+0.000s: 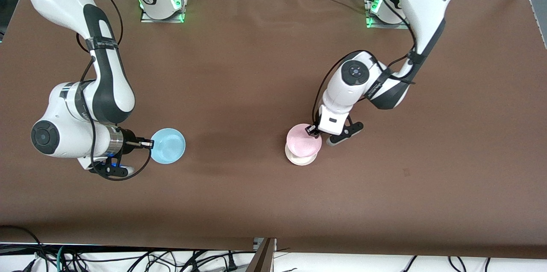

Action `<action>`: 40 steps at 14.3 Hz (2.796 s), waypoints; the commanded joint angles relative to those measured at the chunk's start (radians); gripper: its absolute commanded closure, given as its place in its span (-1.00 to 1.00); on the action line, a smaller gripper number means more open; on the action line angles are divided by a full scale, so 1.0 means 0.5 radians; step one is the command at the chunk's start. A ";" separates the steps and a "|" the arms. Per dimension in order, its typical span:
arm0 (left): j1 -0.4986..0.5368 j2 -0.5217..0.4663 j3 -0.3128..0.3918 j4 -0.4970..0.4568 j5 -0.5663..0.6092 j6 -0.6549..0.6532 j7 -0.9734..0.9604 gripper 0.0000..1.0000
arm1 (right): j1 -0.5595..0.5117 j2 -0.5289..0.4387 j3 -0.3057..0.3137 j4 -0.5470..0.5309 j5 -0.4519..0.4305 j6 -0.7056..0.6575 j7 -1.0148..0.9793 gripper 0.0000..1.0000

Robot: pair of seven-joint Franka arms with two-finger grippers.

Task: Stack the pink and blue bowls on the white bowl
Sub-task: 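Lower the pink bowl into the white bowl while the right gripper lifts the blue bowl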

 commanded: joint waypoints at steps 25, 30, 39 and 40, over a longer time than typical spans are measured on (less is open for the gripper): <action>-0.112 0.199 0.103 0.232 0.092 0.015 -0.094 0.10 | 0.217 0.097 -0.001 0.176 0.023 -0.038 0.514 1.00; -0.109 0.187 0.099 0.296 0.077 0.006 -0.094 0.19 | 0.285 0.109 -0.001 0.176 0.029 -0.020 0.658 1.00; -0.158 0.285 0.139 0.299 0.092 0.015 -0.118 0.26 | 0.392 0.124 0.081 0.179 0.042 0.164 1.102 1.00; -0.167 0.282 0.142 0.299 0.092 0.015 -0.118 0.26 | 0.392 0.127 0.097 0.179 0.042 0.186 1.145 1.00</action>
